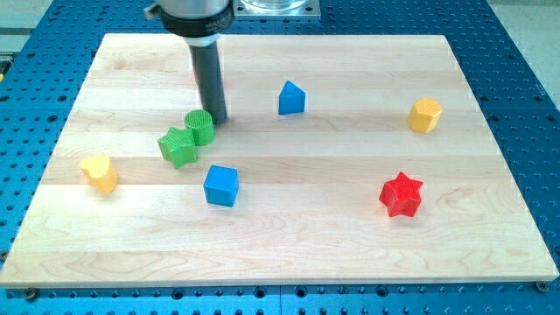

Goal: Move the triangle to the top right of the blue cube

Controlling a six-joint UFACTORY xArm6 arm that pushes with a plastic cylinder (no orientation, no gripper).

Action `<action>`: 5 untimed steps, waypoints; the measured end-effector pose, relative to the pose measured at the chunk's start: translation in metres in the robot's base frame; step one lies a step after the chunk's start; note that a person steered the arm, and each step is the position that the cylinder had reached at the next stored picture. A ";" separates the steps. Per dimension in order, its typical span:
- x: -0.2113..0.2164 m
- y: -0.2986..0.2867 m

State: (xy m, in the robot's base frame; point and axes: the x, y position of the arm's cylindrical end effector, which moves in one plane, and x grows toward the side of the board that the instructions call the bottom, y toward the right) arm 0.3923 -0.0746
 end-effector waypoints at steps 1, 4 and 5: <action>0.014 0.040; -0.039 0.121; -0.038 0.070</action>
State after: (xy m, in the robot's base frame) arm 0.3544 -0.0050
